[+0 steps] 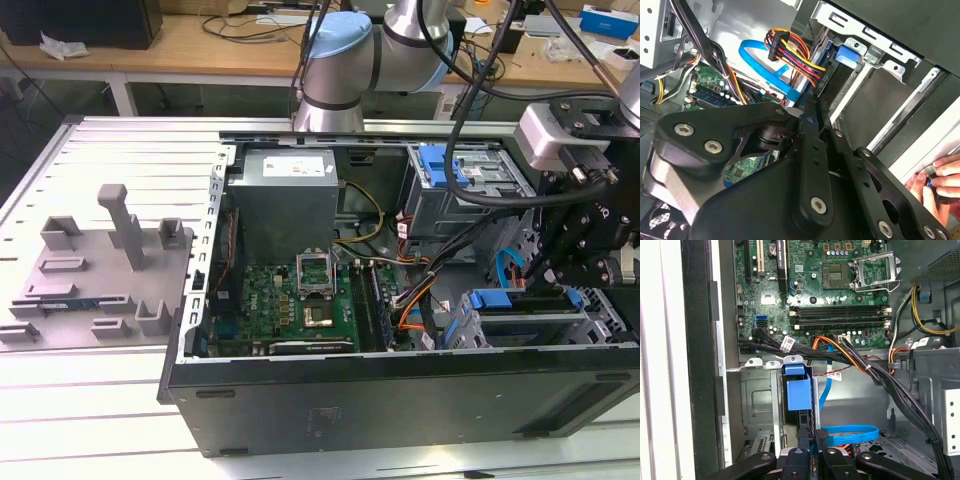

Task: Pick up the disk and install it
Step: 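Insert the second disk wire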

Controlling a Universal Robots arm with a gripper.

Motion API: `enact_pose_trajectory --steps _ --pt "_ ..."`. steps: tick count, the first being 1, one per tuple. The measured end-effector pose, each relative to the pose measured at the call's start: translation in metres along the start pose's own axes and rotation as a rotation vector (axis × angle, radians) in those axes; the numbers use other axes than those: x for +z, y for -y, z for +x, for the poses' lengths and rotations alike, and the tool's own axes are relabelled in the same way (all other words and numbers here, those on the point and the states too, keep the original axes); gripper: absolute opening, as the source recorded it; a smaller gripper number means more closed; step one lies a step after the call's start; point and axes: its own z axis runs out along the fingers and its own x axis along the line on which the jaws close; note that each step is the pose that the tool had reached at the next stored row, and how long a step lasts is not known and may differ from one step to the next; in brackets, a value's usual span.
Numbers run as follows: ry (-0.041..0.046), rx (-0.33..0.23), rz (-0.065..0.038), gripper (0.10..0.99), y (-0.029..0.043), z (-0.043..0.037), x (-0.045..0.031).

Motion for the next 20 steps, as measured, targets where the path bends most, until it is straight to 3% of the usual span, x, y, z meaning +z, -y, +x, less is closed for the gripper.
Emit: enact_pose_trajectory --steps 20 --pt "-0.0018 -0.005 0.0 0.161 0.0009 -0.0008 0.0062"
